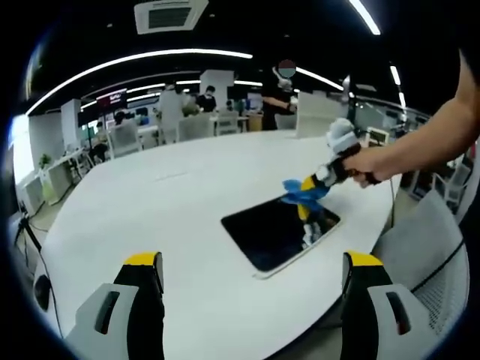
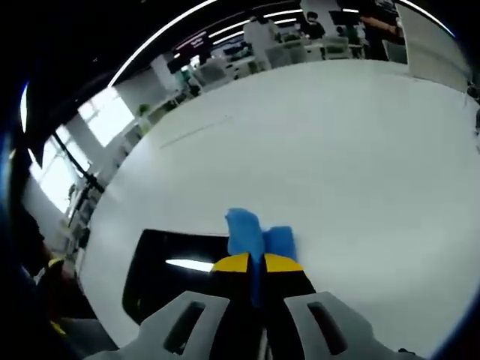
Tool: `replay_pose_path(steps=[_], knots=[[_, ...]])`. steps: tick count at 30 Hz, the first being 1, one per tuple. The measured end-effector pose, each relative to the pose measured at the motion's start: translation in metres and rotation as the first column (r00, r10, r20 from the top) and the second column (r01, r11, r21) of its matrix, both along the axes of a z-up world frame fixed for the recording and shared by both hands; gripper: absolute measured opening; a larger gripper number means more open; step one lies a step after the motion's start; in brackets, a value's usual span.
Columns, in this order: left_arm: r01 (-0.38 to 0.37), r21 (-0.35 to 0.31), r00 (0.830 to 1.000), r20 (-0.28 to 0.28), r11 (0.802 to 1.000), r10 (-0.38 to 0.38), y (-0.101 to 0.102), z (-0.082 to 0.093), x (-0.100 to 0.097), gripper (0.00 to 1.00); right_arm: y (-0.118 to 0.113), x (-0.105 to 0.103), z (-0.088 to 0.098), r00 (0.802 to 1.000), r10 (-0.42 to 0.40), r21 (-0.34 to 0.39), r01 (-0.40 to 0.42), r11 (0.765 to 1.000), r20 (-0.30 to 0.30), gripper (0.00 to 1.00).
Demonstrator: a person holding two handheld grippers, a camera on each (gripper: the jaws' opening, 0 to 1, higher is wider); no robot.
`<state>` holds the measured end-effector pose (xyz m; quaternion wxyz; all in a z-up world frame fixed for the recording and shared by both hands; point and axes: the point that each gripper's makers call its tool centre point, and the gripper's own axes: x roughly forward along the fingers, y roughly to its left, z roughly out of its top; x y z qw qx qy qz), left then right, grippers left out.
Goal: Wipe the mirror surface with the cleaning cloth until all visible marks leave the cleaned area.
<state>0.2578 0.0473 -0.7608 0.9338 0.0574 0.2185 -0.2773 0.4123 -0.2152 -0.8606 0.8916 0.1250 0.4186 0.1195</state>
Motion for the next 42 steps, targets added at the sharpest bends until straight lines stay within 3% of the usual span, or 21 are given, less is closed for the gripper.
replay_pose_path(steps=[7,17,21,24,25,42], knots=[[0.003,-0.003,1.0,-0.011,1.0,-0.003,0.0,-0.001,0.0,0.99,0.012,0.002,-0.001,0.999,0.015,0.006,-0.015,1.0,-0.039,0.0],[0.013,0.009,1.0,0.001,1.0,-0.013,-0.004,0.001,-0.002,0.99,0.054,0.002,-0.002,0.995,0.077,0.029,-0.075,0.997,-0.066,0.0],[0.008,-0.002,1.0,-0.018,1.0,-0.008,-0.004,-0.001,-0.002,0.99,0.072,0.002,-0.001,0.991,0.113,0.04,-0.11,0.993,-0.071,0.0],[-0.005,-0.034,1.0,-0.022,0.999,0.004,-0.004,0.002,-0.001,0.99,0.087,0.002,-0.001,0.984,0.161,0.024,-0.159,0.987,-0.072,0.0],[-0.021,-0.09,1.0,-0.01,0.996,0.02,-0.006,0.009,0.001,1.0,0.09,0.003,-0.002,0.983,0.171,0.019,-0.17,0.985,-0.073,0.0],[-0.003,-0.041,1.0,-0.014,0.999,0.002,-0.005,0.002,-0.001,0.99,0.149,-0.002,0.002,0.961,0.255,0.04,-0.252,0.967,-0.111,0.0]])
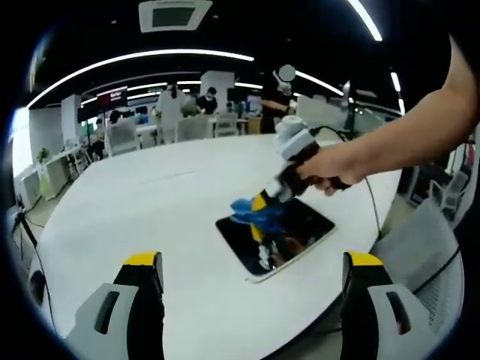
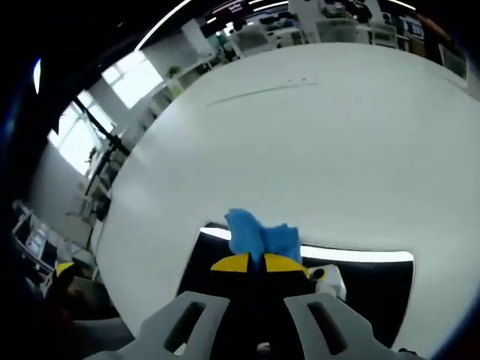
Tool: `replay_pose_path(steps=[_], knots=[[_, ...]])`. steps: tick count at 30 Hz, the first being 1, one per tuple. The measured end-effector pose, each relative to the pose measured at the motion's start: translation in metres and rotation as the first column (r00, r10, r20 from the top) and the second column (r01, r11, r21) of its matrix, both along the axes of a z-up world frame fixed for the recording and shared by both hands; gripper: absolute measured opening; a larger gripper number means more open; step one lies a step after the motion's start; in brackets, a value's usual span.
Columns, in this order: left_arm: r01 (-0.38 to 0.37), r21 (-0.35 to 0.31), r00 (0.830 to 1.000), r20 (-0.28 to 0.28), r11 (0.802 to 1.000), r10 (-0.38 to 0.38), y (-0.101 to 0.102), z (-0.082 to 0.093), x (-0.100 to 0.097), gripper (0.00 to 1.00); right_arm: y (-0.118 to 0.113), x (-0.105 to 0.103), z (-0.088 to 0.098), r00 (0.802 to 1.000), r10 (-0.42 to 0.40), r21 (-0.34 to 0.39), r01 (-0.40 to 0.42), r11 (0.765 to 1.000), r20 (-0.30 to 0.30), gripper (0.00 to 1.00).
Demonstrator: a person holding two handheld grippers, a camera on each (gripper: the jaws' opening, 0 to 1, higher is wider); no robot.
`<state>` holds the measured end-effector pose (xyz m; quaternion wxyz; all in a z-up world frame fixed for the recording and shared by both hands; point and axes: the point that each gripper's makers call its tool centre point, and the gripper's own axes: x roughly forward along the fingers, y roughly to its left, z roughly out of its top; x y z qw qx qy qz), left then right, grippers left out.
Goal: Wipe the mirror surface with the cleaning cloth until all visible marks leave the cleaned area.
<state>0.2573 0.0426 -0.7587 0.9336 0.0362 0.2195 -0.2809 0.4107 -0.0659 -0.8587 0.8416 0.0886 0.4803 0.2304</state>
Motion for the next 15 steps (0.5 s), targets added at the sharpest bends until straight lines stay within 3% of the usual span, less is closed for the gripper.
replay_pose_path(steps=[15], knots=[[0.005,0.006,1.0,-0.004,1.0,-0.005,0.0,-0.002,0.0,0.99,0.045,0.007,-0.002,0.998,0.066,-0.007,-0.066,0.998,-0.012,0.0]])
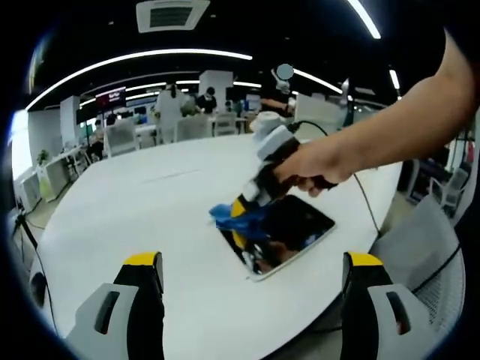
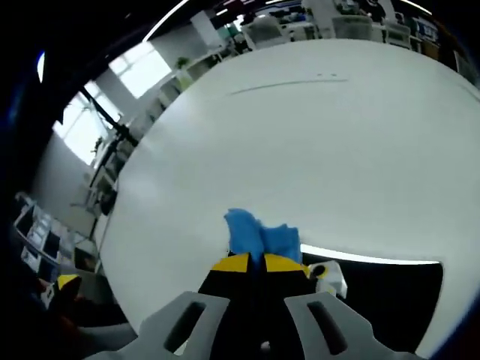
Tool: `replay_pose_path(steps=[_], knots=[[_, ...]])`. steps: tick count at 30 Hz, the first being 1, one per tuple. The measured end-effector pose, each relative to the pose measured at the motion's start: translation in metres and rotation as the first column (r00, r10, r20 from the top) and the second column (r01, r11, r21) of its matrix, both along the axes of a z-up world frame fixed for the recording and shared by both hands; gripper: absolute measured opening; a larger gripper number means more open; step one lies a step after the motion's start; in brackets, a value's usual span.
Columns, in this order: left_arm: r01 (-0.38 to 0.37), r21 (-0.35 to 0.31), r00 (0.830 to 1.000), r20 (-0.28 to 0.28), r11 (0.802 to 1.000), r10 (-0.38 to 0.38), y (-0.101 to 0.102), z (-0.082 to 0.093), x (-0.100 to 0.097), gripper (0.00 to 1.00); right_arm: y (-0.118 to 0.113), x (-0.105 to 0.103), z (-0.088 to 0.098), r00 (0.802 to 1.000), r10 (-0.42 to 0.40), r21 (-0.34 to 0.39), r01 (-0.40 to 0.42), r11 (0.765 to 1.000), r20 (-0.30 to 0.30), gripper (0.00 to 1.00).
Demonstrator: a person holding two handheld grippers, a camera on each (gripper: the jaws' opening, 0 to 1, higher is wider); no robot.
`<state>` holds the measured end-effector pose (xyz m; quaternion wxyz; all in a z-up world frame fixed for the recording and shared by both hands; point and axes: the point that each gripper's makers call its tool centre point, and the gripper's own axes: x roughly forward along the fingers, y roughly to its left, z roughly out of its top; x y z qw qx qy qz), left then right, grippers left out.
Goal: Wipe the mirror surface with the cleaning cloth until all visible marks leave the cleaned area.
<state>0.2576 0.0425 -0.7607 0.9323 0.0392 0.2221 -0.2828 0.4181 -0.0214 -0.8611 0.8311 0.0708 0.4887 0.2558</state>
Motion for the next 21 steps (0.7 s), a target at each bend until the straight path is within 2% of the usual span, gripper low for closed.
replay_pose_path(steps=[8,15,21], knots=[[-0.001,0.004,1.0,-0.001,1.0,0.001,0.001,-0.0011,0.0009,0.99,0.0039,0.0027,-0.0002,0.999,-0.035,0.041,0.037,0.998,-0.039,0.0],[0.001,0.014,1.0,-0.001,1.0,-0.001,0.0026,-0.0027,0.0012,0.99,0.0035,0.004,-0.0017,0.998,-0.043,0.036,0.044,0.998,-0.037,0.0],[0.003,0.013,1.0,-0.003,1.0,-0.003,0.0022,-0.0029,0.0008,0.99,-0.0032,-0.0037,-0.0029,0.995,-0.061,0.037,0.064,0.997,-0.077,0.0]])
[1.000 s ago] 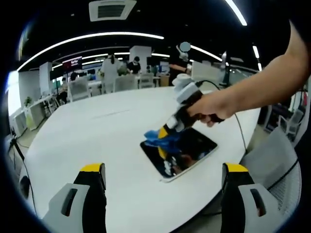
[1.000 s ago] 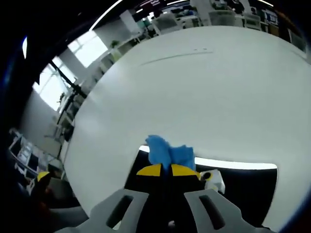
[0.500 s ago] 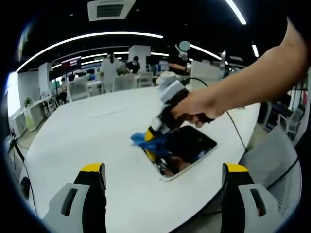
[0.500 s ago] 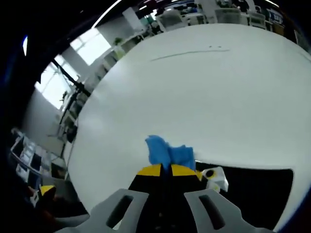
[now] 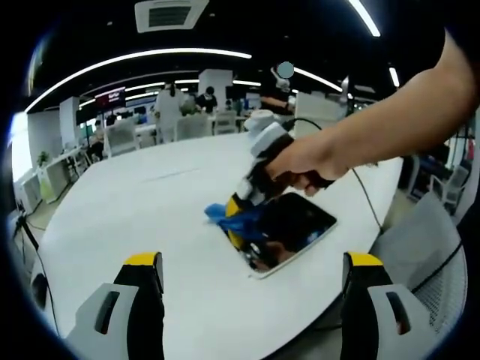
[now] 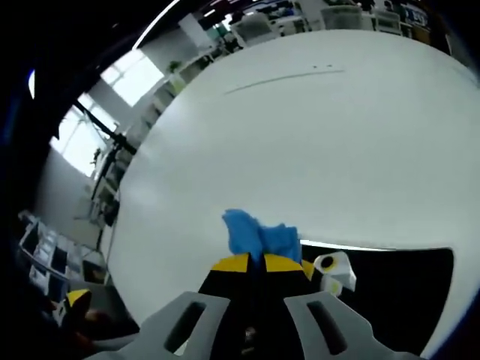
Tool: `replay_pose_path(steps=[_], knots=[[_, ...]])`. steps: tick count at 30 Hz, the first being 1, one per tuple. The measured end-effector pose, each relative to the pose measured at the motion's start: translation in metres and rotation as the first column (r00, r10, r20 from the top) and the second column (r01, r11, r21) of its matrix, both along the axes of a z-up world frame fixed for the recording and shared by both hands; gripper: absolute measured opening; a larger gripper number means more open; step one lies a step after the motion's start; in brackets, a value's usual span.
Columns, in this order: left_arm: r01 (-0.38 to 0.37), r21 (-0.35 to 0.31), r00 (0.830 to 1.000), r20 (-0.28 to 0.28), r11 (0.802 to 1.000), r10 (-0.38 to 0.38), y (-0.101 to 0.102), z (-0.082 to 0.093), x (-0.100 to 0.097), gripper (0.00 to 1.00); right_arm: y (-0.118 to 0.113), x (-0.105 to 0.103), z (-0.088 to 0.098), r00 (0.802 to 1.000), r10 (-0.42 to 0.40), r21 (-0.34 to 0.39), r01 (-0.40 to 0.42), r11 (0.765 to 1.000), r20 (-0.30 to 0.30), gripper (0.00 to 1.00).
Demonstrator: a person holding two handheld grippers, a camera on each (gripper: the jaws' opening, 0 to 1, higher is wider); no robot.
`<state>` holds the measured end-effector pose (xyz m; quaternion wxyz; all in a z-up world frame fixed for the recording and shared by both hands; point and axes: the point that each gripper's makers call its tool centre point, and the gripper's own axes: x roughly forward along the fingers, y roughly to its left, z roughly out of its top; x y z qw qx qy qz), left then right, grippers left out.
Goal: Wipe the mirror surface with the cleaning cloth until all visible marks leave the cleaned area.
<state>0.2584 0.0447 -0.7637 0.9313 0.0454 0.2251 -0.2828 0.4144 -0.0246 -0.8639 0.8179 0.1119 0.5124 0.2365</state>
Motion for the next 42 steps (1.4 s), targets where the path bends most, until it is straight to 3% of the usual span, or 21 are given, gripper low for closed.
replay_pose_path(steps=[14,22,26,31,36,39,42], knots=[[0.011,-0.012,1.0,-0.005,1.0,-0.011,-0.003,0.002,-0.002,0.99,-0.001,-0.018,-0.001,0.999,-0.016,0.022,0.017,1.0,-0.038,0.0],[0.014,-0.006,1.0,-0.001,1.0,-0.014,-0.002,0.001,-0.002,0.99,0.006,-0.033,0.002,0.99,-0.069,0.095,0.081,0.992,-0.122,0.0],[0.013,-0.006,1.0,0.001,1.0,-0.013,-0.001,0.001,-0.002,0.99,0.006,-0.037,0.002,0.988,-0.058,0.099,0.072,0.992,-0.14,0.0],[0.007,-0.004,1.0,0.007,1.0,-0.007,0.0,0.002,-0.002,0.99,0.01,-0.046,0.002,0.976,-0.063,0.134,0.093,0.987,-0.209,0.0],[0.011,0.002,1.0,0.011,1.0,-0.011,-0.001,0.003,-0.002,0.99,0.009,-0.042,-0.001,0.985,-0.047,0.125,0.068,0.99,-0.165,0.0],[0.008,-0.003,1.0,0.012,1.0,-0.007,0.0,0.003,-0.001,0.99,0.006,-0.037,-0.003,0.997,0.024,0.055,-0.02,0.998,-0.072,0.01],[0.012,0.003,1.0,0.006,1.0,-0.012,0.001,0.001,-0.001,0.99,0.01,-0.041,-0.001,0.993,0.114,-0.004,-0.114,0.993,0.006,0.02]])
